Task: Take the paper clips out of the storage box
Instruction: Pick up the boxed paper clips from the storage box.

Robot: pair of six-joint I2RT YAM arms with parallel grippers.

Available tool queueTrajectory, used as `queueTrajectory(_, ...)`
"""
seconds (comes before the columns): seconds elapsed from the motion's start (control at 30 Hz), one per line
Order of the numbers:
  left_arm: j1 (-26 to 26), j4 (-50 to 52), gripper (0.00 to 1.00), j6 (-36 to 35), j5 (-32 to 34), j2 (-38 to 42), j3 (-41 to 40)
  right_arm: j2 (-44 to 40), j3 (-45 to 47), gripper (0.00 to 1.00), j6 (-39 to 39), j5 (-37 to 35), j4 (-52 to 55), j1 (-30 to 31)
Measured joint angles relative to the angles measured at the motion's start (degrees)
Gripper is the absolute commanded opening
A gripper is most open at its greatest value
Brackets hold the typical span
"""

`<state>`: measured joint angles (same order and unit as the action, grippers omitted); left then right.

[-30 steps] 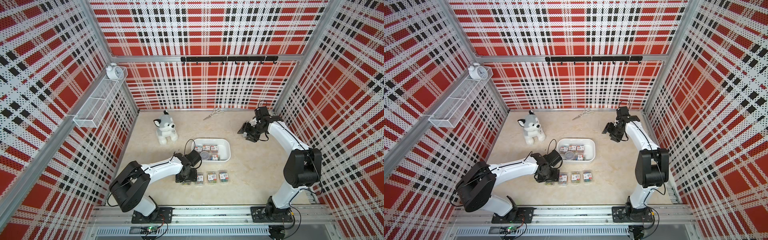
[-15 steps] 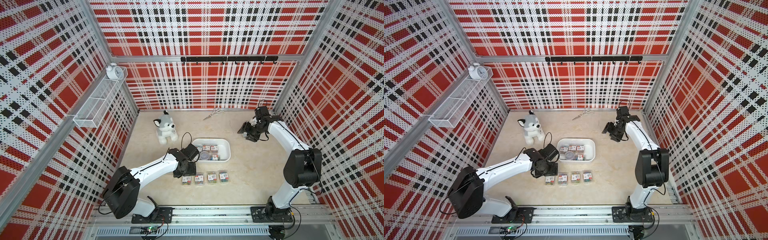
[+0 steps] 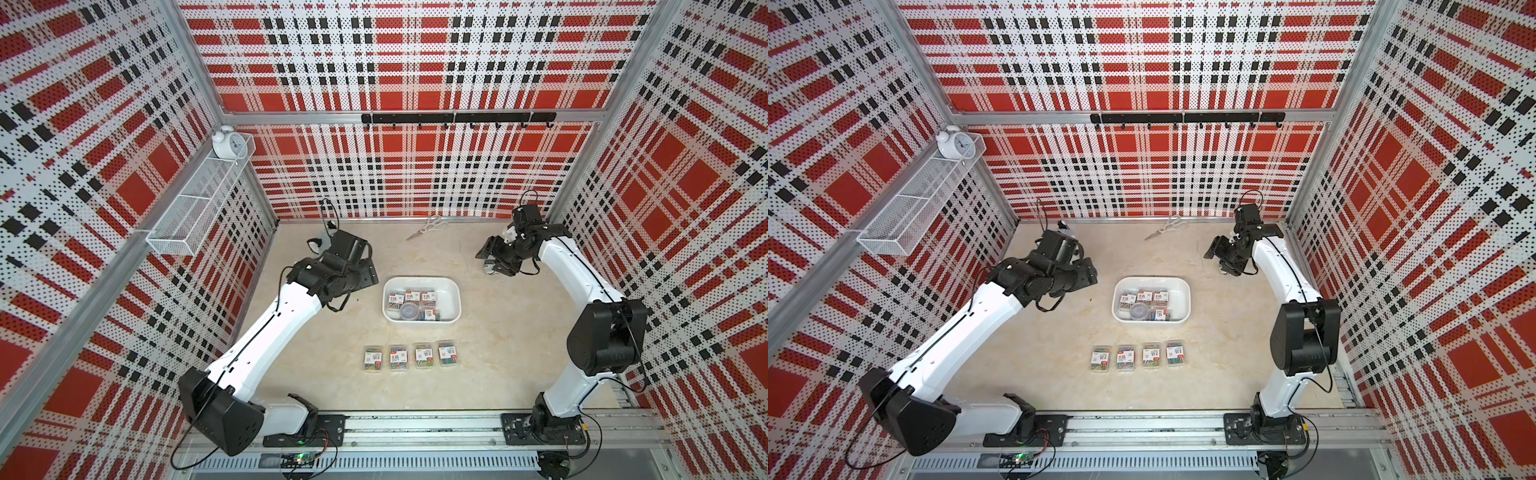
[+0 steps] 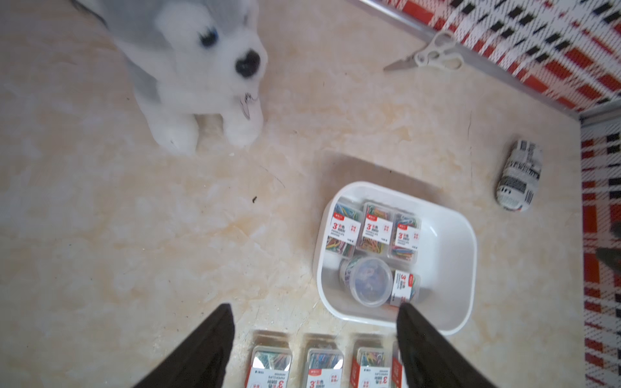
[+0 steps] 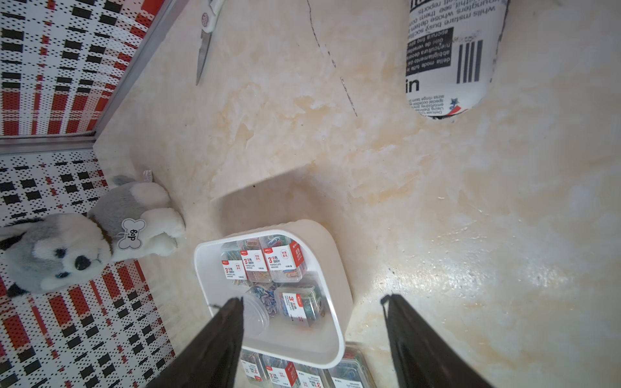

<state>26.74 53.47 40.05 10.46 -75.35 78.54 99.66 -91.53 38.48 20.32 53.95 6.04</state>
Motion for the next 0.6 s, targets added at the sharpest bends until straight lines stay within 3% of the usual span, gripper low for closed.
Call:
queueTrajectory(0.13, -5.1, -5.4, 0.78, 0.3, -0.5, 4.0, -2.2, 0.0, -1.4, 0.71, 0.0, -0.1, 1.0, 1.1)
queueTrajectory(0.37, -14.1, -17.4, 0.77, 4.3, -6.2, 10.7, -14.6, 0.0, -2.1, 0.71, 0.0, -1.8, 2.9, 6.3)
queueTrajectory(0.6, -16.4, -21.1, 0.78, 5.3, -9.5, 11.5, -18.7, 0.0, -4.5, 0.71, 0.0, -5.2, 4.4, 13.6)
